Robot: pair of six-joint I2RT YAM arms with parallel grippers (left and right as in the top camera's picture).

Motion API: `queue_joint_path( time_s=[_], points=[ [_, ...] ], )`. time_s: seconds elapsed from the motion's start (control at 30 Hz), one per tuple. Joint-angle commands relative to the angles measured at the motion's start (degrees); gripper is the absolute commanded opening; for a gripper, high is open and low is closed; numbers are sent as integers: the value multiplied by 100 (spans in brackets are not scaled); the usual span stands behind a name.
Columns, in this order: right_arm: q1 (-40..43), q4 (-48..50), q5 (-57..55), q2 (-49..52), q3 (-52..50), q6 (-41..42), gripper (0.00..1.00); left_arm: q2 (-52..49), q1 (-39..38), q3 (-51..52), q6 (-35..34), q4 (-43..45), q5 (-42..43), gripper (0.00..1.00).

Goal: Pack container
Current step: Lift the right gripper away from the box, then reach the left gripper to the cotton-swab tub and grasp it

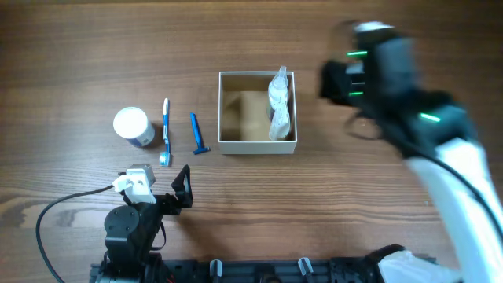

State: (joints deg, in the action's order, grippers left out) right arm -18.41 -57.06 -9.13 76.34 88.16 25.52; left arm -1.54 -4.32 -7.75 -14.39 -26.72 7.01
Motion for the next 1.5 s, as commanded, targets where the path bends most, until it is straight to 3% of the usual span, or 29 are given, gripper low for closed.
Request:
queue_joint_path(
  time_s=[0.0, 0.1, 0.23, 0.4, 0.57, 0.7, 0.8, 0.97, 1.1, 1.3, 1.47],
  points=[
    [1154, -146, 876, -369, 70, 61, 85, 42, 48, 4, 68, 15, 48, 100],
    [2052, -291, 1427, -380, 70, 59, 99, 39, 48, 4, 68, 15, 48, 100],
    [2573, -442, 1458, -286, 70, 55, 100, 42, 48, 4, 68, 15, 48, 100],
    [2599, -476, 1456, -214, 66, 55, 100, 42, 48, 4, 68, 46, 50, 100],
    [2601, -494, 1456, -179, 66, 35, 100, 42, 48, -79, -485, -48, 208, 100],
    [2599, -533, 1456, -160, 66, 15, 100, -46, 48, -474, -579, -190, 186, 100],
    [2601, -533, 1458, -153, 66, 13, 100, -417, 48, -1005, -577, -597, -280, 100],
    [2599, -533, 1458, -153, 66, 15, 100, -1641, 48, -2229, -555, -1287, -1172, 100],
    [2601, -533, 1458, -153, 66, 15, 100, -3189, 48, -3569, -555, -1777, -1998, 100],
    [2601, -533, 1456, -153, 66, 13, 100, -5700, 236, -5394, -535, -2361, -2181, 100],
    [2601, -533, 1456, -153, 66, 15, 100, -7119, 350, -6087, -533, -2413, -2166, 100]
  ],
)
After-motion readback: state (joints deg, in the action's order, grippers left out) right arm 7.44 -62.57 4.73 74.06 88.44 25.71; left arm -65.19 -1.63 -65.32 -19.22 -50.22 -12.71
